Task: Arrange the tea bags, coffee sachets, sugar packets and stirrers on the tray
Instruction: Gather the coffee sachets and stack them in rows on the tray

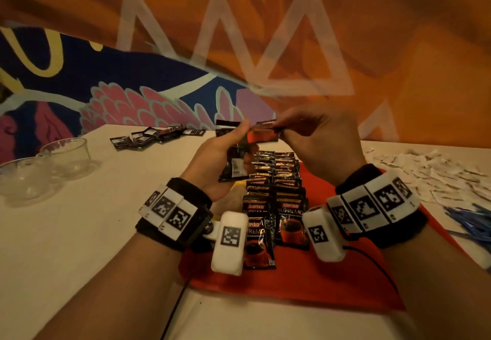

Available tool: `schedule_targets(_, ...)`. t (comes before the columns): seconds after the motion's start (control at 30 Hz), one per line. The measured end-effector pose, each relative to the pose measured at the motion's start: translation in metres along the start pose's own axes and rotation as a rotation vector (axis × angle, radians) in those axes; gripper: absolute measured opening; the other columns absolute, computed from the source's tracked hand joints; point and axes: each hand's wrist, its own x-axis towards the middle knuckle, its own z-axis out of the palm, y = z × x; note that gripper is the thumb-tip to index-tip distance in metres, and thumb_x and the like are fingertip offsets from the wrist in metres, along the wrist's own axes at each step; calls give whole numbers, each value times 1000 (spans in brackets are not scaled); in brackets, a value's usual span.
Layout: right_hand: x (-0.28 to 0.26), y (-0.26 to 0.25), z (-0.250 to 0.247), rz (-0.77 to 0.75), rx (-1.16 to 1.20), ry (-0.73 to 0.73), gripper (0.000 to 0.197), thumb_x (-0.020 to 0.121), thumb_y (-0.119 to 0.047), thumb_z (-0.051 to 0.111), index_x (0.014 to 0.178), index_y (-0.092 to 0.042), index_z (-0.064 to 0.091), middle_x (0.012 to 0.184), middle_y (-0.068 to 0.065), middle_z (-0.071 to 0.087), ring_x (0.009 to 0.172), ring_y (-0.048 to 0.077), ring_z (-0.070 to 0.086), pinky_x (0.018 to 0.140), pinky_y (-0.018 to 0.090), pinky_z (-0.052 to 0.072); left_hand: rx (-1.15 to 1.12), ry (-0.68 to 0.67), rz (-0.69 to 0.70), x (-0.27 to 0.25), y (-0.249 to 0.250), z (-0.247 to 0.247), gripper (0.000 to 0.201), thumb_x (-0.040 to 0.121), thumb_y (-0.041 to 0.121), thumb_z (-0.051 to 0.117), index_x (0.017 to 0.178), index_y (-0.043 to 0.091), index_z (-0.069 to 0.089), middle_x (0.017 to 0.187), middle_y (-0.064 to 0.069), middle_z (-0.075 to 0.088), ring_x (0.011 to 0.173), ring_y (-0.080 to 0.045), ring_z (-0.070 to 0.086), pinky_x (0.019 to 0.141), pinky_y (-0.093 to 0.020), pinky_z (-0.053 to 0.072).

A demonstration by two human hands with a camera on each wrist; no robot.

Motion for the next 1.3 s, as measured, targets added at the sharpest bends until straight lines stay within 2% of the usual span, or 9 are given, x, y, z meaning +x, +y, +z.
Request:
schedule_targets(0.2,-4,13,3,237,244,4,22,83,-11,74,96,-26,67,107,-8,68,94,11,69,83,45,60,42,102,167,0,-1,-1,37,94,5,61,129,-5,56,123,-30,63,109,-43,65,94,-54,54)
schedule_targets(0.37,-6,14,7,307,335,-66,17,84,-5,73,93,-19,68,95,3,74,88,14,72,73,30,56,188,72,237,-1,-6,3,14,92,-7,59,97,5,65,76,-4,68,68,-17,64,61,-29,53)
schedule_targets(0.5,-8,13,9,209,276,-86,16,84,0,73,88,-15,72,81,1,75,75,13,74,66,26,58,181,70,244,-3,-7,7,5,91,3,66,91,8,67,72,-1,66,59,-10,58,53,-21,49)
schedule_targets(0.63,-9,7,10,254,410,-100,2,88,-9,70,88,-11,72,83,4,74,75,15,73,63,24,55,245,93,325,-4,-7,8,6,91,4,66,86,7,65,67,4,69,63,-8,67,57,-21,52)
schedule_targets(0.77,-8,4,8,487,597,-139,25,98,-21,57,78,-8,67,76,3,70,71,14,67,68,29,53,236,65,344,-4,-8,12,8,80,12,74,85,8,69,88,-11,74,90,-29,73,80,-42,60)
schedule_targets(0.83,-8,4,6,537,619,-161,25,96,-27,58,82,-8,68,77,3,71,72,14,68,71,31,54,270,71,378,-3,-9,12,4,83,8,73,84,9,69,83,-6,74,84,-24,73,74,-35,59)
schedule_targets(0.9,-9,6,7,459,495,-174,16,91,-23,66,83,-10,69,81,6,73,74,18,71,69,34,56,287,79,390,-3,-9,11,3,89,3,68,89,7,68,77,0,73,76,-14,72,66,-26,56)
schedule_targets(1.07,-9,12,7,265,281,-135,9,84,-14,75,79,-21,73,80,4,74,72,20,73,67,36,59,119,65,284,-2,-5,6,36,77,19,72,110,6,68,96,-9,74,92,-24,72,75,-34,59)
schedule_targets(1.3,-11,16,6,259,144,-237,6,81,-13,78,85,-13,74,86,3,75,82,20,72,81,40,58,134,120,260,0,-5,3,12,89,5,68,100,8,68,85,-5,73,85,-25,72,72,-40,59)
